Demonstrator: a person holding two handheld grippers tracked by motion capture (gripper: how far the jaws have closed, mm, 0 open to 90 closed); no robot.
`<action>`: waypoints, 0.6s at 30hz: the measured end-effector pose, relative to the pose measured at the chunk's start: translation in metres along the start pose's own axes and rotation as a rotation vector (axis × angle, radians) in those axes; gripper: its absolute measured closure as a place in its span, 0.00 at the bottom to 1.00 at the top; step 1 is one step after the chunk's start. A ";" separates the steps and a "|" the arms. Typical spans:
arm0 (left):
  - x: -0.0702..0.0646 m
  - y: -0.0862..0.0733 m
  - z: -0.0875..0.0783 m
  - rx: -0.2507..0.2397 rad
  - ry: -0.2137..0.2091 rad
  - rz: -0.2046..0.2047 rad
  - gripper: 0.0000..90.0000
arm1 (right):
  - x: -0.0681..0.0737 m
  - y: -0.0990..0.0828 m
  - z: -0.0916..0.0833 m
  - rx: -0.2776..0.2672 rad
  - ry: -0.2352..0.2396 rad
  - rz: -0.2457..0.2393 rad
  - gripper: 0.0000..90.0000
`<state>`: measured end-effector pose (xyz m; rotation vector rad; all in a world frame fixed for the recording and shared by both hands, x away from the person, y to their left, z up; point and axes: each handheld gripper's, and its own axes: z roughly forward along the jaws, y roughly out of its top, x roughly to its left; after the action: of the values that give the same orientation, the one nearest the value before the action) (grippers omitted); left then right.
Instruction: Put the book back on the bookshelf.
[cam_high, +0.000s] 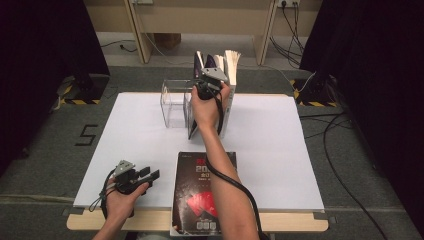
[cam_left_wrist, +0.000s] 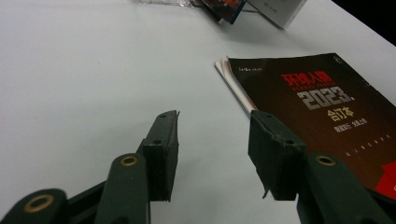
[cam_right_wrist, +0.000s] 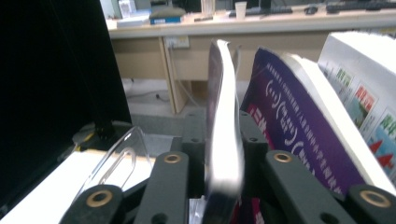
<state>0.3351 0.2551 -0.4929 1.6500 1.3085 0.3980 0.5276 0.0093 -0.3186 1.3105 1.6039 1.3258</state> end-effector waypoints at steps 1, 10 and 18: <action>0.000 0.000 0.000 0.000 0.000 -0.001 0.58 | 0.000 -0.001 -0.001 0.002 0.000 0.009 0.83; -0.002 -0.001 0.001 0.006 -0.004 0.004 0.58 | -0.006 -0.006 -0.014 0.029 -0.011 0.030 0.81; -0.002 -0.002 0.001 0.004 -0.003 0.002 0.58 | -0.016 -0.013 -0.030 0.037 -0.031 0.056 0.74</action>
<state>0.3338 0.2529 -0.4938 1.6554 1.3064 0.3942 0.5008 -0.0147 -0.3249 1.4005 1.5881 1.3089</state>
